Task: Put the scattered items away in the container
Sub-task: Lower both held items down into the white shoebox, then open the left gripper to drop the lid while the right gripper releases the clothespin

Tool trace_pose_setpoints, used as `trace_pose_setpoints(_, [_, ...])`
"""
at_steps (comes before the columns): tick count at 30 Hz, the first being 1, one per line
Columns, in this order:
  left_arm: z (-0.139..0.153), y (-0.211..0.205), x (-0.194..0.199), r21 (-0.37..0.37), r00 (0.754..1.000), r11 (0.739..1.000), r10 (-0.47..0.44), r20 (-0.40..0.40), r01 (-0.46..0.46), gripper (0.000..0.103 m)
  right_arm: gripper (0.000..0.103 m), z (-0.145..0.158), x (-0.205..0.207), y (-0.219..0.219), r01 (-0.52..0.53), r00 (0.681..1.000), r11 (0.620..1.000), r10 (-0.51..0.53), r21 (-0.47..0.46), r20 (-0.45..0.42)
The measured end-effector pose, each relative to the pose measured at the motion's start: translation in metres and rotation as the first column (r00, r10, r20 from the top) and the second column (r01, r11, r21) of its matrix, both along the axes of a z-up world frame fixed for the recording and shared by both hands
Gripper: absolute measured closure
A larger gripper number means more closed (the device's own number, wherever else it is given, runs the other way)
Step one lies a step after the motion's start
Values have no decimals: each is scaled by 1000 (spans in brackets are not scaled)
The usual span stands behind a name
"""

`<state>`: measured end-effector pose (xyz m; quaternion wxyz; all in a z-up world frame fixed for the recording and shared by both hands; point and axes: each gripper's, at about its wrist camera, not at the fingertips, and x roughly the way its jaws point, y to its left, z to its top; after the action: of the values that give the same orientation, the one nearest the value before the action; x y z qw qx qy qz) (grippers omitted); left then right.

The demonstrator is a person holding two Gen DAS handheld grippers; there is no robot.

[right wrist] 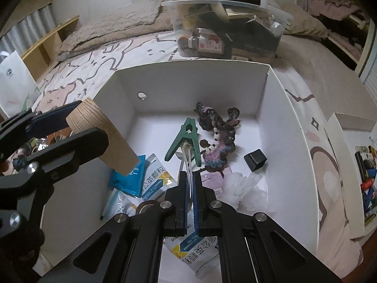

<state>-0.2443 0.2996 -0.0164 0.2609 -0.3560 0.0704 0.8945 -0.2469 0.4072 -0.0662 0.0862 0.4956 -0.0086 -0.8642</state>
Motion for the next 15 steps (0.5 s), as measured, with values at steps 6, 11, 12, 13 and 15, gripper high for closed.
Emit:
trace_pose_setpoints(6, [-4, 4, -7, -27, 1000, 1000, 9, 17, -8, 59, 100, -1, 0, 0, -9, 1000, 1000, 9, -13, 14])
trace_pose_setpoints(11, [-8, 8, -13, -50, 999, 999, 17, 36, -15, 59, 99, -2, 1, 2, -14, 1000, 1000, 15, -21, 20])
trace_pose_setpoints(12, [-9, 8, -14, -55, 999, 998, 18, 42, -15, 59, 99, -2, 1, 2, -13, 1000, 1000, 14, -23, 21])
trace_pose_setpoints(13, [-10, 9, -16, -61, 999, 998, 17, 47, -15, 59, 99, -2, 0, 2, -11, 1000, 1000, 12, -22, 22])
trace_pose_setpoints(15, [-14, 12, -19, -76, 998, 997, 16, 65, -11, 59, 99, -2, 1, 2, -14, 1000, 1000, 15, -24, 20])
